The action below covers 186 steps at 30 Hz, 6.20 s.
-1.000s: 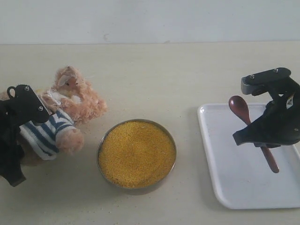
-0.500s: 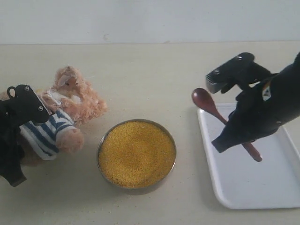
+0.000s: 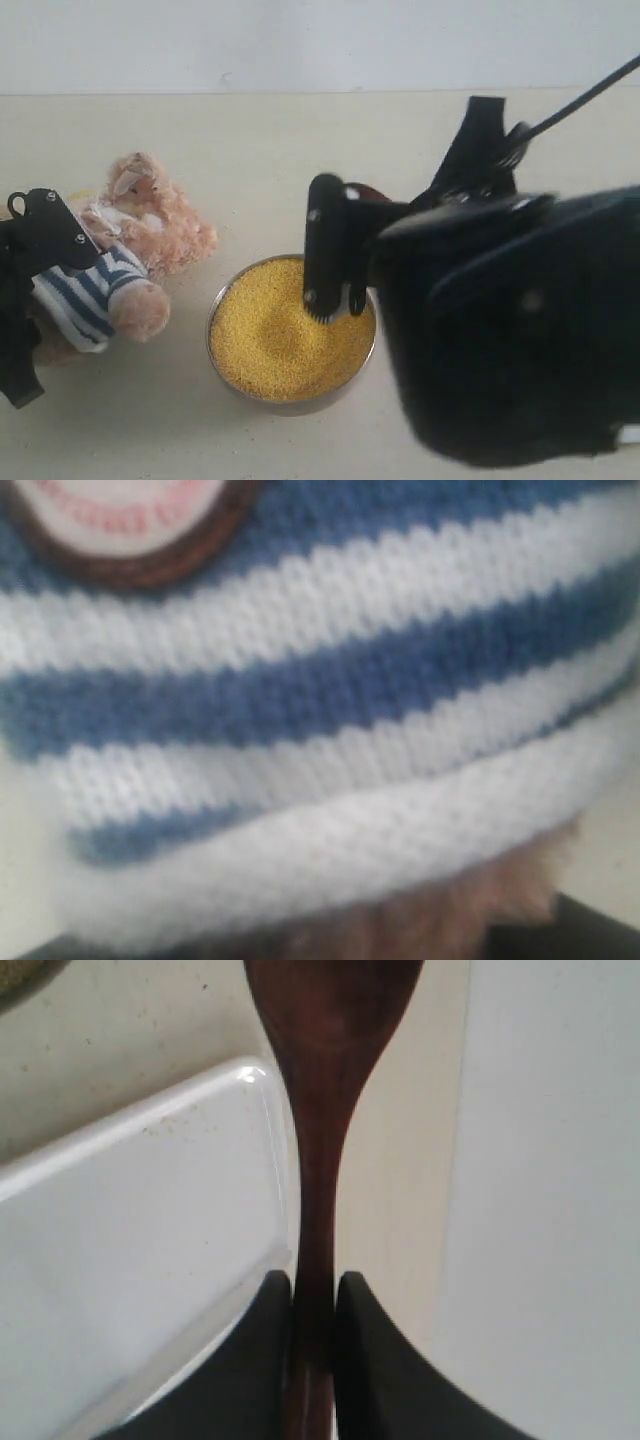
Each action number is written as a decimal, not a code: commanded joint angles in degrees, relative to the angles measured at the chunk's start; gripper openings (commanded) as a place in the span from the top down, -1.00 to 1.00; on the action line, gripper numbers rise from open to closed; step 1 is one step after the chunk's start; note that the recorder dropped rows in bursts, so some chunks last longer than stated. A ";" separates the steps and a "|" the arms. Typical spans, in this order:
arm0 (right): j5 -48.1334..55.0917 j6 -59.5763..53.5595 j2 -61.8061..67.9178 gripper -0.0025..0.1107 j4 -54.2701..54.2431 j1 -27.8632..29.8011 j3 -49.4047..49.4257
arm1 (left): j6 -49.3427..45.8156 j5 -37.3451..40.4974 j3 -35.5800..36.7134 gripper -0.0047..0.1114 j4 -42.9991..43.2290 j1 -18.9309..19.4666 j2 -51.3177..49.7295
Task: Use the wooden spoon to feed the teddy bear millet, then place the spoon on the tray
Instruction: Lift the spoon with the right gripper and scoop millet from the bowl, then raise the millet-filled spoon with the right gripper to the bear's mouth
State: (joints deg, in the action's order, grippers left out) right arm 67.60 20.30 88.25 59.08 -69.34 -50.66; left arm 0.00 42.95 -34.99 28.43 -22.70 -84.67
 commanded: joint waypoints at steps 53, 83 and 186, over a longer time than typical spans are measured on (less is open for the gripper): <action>2.36 -16.40 17.57 0.96 -21.92 -0.15 -12.82 | -2.36 1.66 -0.42 0.85 -0.77 -0.46 0.67; 2.36 -22.41 17.57 0.96 -46.77 12.36 -20.93 | -2.36 1.43 -0.42 0.85 -1.00 -0.46 0.67; 2.21 -1.78 33.54 0.96 6.31 0.77 -46.64 | -5.14 -1.17 -0.42 0.85 -1.00 -0.46 5.31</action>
State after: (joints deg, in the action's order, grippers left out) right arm 70.29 17.29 123.96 67.08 -68.57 -97.51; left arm -5.80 43.51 -34.87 27.54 -22.70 -80.00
